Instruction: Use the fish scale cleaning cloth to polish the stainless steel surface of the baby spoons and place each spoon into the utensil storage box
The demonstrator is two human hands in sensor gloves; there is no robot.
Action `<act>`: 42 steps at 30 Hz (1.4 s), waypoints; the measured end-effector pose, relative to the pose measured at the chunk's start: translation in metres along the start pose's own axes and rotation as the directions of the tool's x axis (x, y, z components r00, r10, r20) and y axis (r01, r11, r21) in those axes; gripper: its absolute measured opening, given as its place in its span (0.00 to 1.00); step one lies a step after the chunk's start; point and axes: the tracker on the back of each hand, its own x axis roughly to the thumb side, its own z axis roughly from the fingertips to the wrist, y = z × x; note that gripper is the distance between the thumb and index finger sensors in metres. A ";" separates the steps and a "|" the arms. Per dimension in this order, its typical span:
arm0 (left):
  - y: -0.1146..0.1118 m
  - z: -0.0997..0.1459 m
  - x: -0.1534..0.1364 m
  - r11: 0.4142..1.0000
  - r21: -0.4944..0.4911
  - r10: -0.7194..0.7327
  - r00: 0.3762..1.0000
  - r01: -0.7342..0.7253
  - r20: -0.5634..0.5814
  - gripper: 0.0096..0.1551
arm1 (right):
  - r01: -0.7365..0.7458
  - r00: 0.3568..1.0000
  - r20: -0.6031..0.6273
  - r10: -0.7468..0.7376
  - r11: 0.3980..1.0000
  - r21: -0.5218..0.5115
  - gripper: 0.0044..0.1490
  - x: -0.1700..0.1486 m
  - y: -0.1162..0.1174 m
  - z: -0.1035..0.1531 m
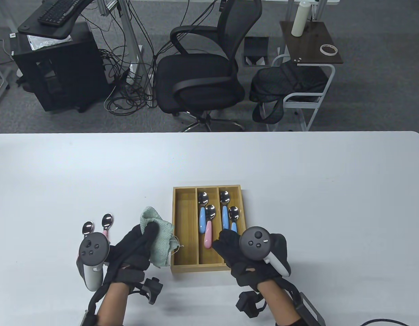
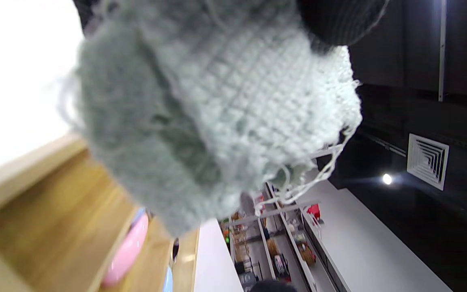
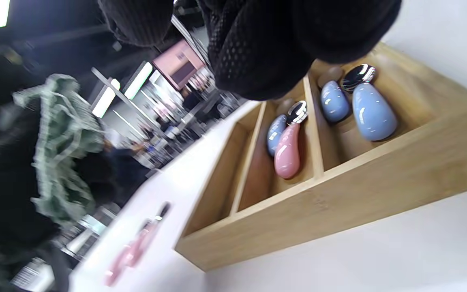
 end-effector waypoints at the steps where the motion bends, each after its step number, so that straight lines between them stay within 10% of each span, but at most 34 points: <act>1: -0.009 -0.001 -0.003 0.999 -0.035 0.016 1.000 -0.016 -0.011 0.29 | 0.033 0.999 0.007 -0.032 0.998 -0.046 0.35 -0.005 -0.001 0.005; 20: -0.083 -0.001 -0.011 0.863 -0.493 0.108 0.993 -0.115 -0.044 0.38 | -0.179 0.921 0.322 0.218 0.973 -0.145 0.52 0.022 0.017 0.021; 42: -0.078 0.002 -0.008 0.881 -0.463 0.099 0.995 -0.101 -0.027 0.47 | -0.125 0.942 0.240 0.234 0.910 -0.395 0.23 0.027 -0.004 0.030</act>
